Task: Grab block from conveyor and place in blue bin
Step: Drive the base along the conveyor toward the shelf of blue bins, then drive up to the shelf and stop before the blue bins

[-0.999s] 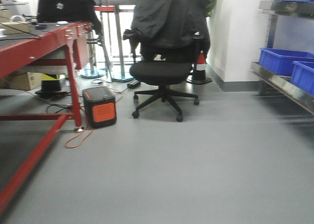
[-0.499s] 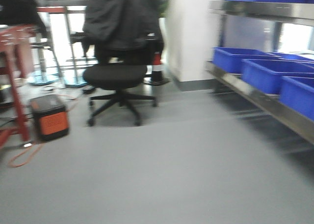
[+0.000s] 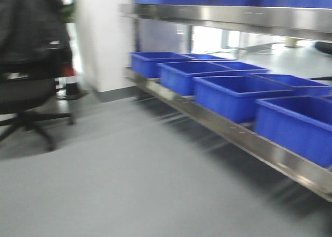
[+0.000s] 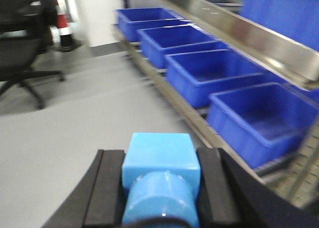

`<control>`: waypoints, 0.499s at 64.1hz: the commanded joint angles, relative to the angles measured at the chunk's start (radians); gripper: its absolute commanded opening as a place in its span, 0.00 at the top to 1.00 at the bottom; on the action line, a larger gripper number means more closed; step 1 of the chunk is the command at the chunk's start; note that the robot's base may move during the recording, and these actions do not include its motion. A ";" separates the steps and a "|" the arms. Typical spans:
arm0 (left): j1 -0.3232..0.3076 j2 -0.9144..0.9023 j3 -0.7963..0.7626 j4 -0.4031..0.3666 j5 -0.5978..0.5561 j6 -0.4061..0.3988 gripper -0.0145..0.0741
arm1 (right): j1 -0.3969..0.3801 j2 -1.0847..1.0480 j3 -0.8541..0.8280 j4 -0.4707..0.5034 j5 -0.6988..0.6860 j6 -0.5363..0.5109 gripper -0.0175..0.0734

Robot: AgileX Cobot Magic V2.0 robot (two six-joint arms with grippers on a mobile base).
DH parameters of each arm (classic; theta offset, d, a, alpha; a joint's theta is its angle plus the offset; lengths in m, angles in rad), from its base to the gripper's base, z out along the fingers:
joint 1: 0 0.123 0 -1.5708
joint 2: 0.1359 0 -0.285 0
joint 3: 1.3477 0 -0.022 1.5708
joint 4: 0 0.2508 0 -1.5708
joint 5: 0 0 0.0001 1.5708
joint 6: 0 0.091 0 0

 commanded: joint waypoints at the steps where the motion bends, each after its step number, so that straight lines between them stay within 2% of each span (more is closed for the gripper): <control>1: -0.005 -0.005 -0.001 0.000 -0.020 -0.004 0.96 | 0.000 -0.004 -0.009 -0.013 -0.015 -0.006 0.98; 32: -0.005 -0.005 -0.001 0.000 -0.020 -0.004 0.96 | 0.000 -0.004 -0.009 -0.013 -0.015 -0.006 0.98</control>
